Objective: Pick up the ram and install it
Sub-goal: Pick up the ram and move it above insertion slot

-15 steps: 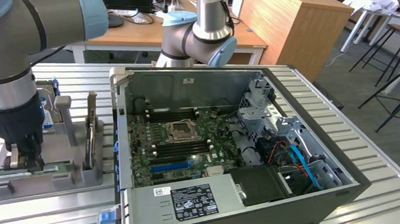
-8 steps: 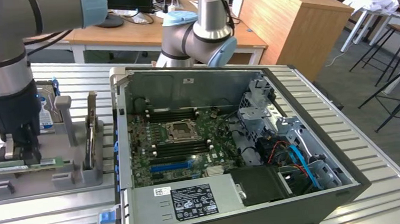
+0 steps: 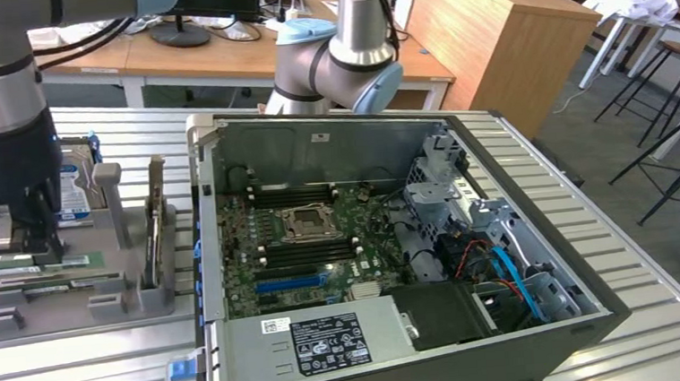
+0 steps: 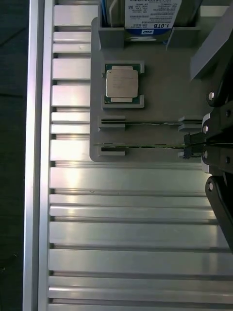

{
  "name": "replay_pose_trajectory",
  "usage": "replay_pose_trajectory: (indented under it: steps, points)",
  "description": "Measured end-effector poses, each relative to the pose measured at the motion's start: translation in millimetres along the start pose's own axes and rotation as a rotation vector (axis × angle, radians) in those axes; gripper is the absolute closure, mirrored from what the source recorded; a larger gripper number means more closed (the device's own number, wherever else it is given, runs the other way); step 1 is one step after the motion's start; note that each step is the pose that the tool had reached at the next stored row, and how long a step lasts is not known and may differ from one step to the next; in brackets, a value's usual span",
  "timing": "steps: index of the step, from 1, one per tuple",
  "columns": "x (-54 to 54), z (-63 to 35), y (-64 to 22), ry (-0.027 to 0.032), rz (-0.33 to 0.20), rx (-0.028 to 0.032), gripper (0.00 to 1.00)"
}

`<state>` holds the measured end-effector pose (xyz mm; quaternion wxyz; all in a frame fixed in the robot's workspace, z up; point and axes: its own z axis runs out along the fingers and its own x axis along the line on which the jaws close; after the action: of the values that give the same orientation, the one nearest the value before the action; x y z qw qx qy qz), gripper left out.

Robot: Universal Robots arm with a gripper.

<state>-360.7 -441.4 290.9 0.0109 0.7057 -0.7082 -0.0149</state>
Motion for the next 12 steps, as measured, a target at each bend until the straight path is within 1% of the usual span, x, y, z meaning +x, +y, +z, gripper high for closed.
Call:
replay_pose_trajectory:
  steps: [12]
  points:
    - [-0.2,-36.6,1.1,0.0013,0.000,-0.0001,0.89]
